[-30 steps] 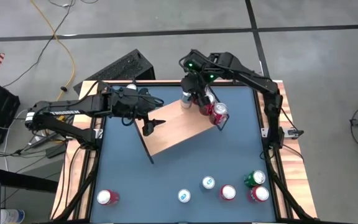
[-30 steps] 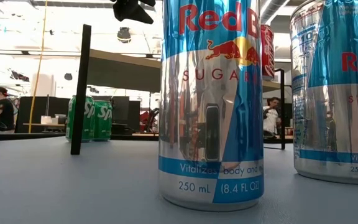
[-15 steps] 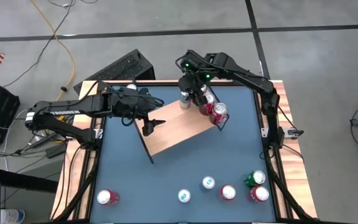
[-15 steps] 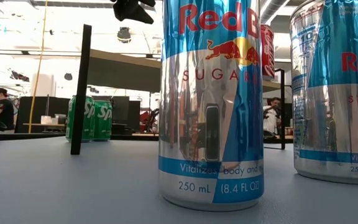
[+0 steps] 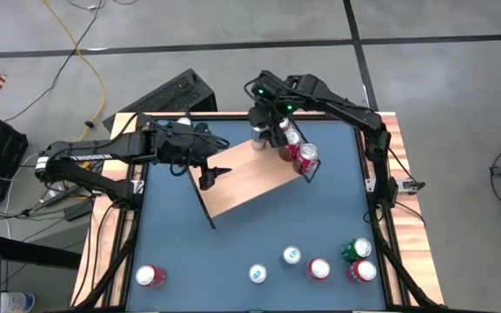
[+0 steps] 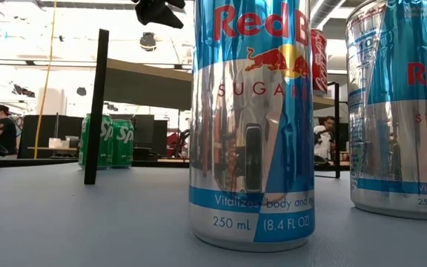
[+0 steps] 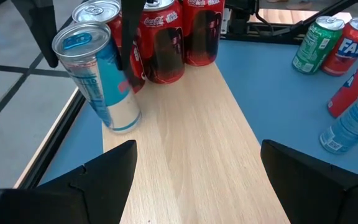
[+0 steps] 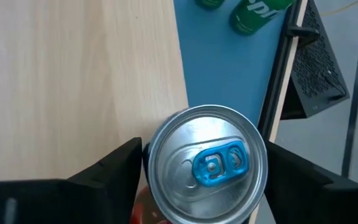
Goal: Place canned beverage on shelf
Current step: Put the top blue soda can on the shelf, then put the right blue soda can on the shelf aligned with the other blue soda can
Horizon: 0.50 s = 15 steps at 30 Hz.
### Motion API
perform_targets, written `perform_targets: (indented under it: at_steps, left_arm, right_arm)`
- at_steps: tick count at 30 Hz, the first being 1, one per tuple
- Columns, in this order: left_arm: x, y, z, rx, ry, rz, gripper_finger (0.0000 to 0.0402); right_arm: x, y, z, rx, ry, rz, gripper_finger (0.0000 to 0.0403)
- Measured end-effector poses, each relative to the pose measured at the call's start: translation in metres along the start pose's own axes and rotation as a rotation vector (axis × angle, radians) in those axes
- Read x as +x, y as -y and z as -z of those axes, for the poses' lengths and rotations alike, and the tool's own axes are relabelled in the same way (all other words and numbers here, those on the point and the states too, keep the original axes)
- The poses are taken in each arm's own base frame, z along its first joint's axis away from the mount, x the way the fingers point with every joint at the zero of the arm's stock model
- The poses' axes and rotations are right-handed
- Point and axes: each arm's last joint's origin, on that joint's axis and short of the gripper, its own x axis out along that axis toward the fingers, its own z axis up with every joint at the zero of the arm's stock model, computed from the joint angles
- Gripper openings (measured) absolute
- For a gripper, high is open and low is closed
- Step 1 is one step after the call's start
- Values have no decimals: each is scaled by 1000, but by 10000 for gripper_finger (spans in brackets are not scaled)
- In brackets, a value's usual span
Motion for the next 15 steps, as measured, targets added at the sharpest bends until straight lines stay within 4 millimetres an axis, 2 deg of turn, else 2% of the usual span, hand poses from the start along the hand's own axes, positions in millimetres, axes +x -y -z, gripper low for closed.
perform_targets:
  at_steps: [7, 15]
  left_arm:
    - [0, 0, 0, -1, 0, 0, 329]
    - [0, 0, 0, -3, 0, 0, 329]
  right_arm:
    - [-3, -6, -6, -13, 12, 6, 295]
    - [-18, -3, -11, 1, 53, 50, 296]
